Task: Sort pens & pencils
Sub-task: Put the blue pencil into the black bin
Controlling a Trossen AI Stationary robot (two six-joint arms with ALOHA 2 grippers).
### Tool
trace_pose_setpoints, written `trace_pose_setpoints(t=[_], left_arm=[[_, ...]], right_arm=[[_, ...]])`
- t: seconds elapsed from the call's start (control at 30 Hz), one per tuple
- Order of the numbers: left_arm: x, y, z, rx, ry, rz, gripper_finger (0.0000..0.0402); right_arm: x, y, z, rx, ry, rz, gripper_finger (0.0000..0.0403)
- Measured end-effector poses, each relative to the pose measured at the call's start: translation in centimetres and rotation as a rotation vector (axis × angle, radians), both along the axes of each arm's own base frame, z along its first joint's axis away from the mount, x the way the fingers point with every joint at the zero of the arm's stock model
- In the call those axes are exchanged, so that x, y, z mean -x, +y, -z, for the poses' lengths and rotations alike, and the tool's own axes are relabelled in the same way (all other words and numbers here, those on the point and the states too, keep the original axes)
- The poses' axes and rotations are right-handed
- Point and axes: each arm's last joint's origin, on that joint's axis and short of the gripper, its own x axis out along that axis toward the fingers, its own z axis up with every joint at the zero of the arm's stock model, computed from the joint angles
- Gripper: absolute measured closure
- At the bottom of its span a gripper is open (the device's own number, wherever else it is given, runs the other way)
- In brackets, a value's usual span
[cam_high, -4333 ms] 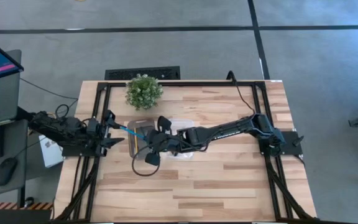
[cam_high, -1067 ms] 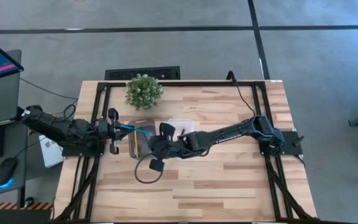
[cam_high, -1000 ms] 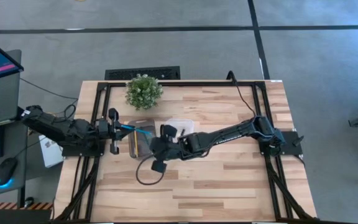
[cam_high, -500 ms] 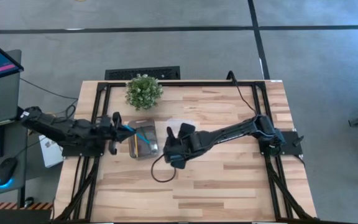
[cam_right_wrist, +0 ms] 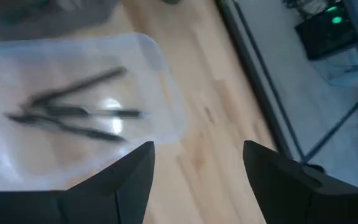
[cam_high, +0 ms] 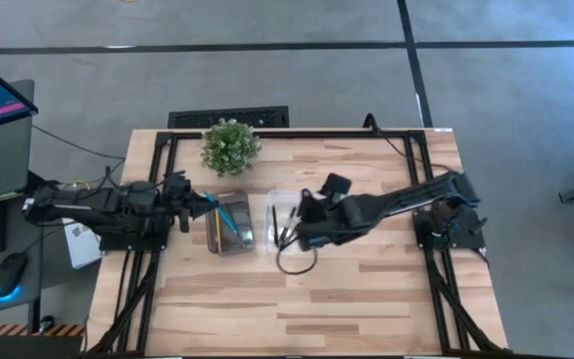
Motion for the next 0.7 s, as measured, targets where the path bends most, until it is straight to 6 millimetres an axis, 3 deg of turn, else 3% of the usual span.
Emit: trace_pose_setpoints(t=[0.17,0.43,0.7], left_arm=[[0.1,0.5,0.3,0.074,0.032,-0.05,0.0385],[0.2,1.0,0.4,0.22,0.023,-0.111,0.0384],[-0.6,1.1,1.3,0.429,0.074,-0.185,0.0384]], right_arm=[[3.8,-1.3,0.1,0.013,-0.063,-0.025,0.0135],[8.9,-3.4,2.8,-0.052,-0.332,-0.055,0.0135],[11.3,-4.1,5.5,-0.081,-0.527,-0.072,0.0135]])
